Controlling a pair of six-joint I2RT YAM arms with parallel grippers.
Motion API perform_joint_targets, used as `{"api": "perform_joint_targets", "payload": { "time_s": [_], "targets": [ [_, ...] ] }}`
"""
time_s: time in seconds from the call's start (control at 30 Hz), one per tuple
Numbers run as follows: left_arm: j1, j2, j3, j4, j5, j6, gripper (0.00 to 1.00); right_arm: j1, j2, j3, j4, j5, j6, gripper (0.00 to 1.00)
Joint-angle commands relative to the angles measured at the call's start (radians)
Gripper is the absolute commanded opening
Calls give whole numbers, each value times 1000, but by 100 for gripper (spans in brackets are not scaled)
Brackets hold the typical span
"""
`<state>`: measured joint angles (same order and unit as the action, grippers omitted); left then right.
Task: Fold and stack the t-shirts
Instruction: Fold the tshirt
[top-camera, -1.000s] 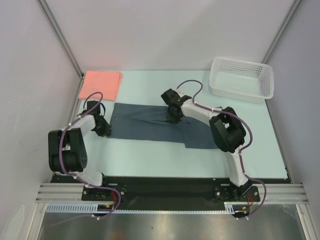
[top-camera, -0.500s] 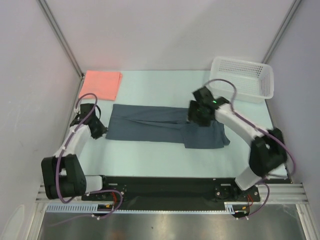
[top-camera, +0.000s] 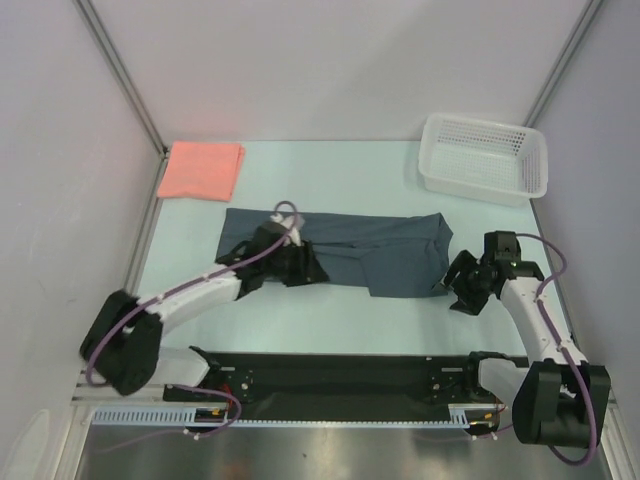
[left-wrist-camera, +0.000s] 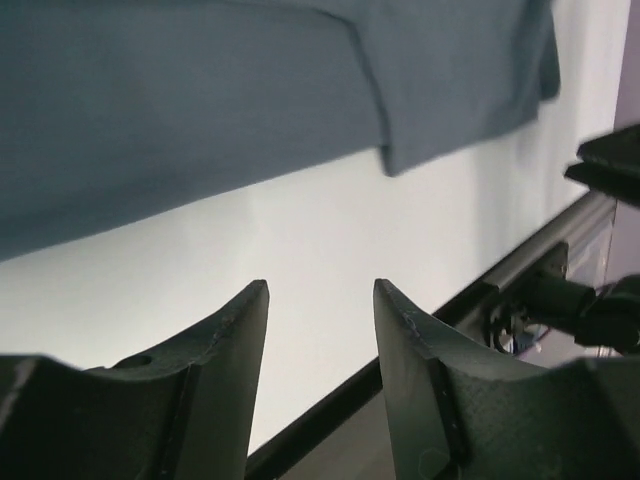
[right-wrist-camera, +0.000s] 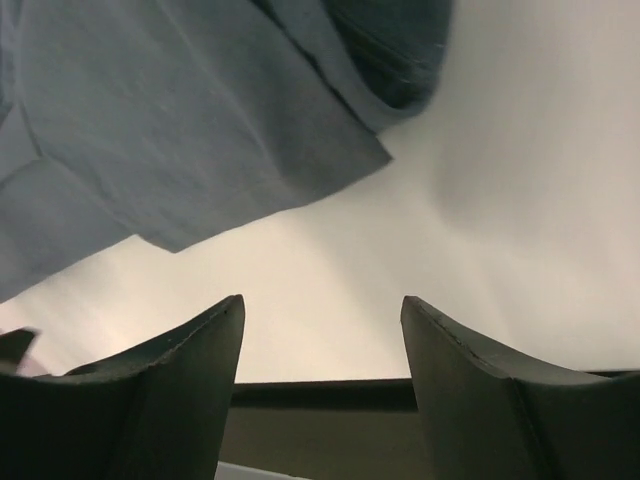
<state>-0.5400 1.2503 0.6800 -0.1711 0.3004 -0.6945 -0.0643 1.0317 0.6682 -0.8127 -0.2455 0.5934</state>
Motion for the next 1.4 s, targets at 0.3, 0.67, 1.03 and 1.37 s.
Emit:
{"api": "perform_joint_targets", "payload": {
  "time_s": [0.3, 0.67, 1.03, 1.37],
  "targets": [
    [-432, 463, 331, 144, -187, -99, 54, -40, 122, -21, 193, -149, -37, 75],
    [-460, 600, 409, 127, -332, -115, 64, -52, 171, -121, 380, -156, 0, 58],
    [-439, 673, 426, 131, -334, -114, 52, -60, 182, -117, 360, -114, 6, 55],
    [-433, 672, 454, 85, -282, -122, 46, -65, 162, -150, 383, -78, 6, 46]
  ]
}}
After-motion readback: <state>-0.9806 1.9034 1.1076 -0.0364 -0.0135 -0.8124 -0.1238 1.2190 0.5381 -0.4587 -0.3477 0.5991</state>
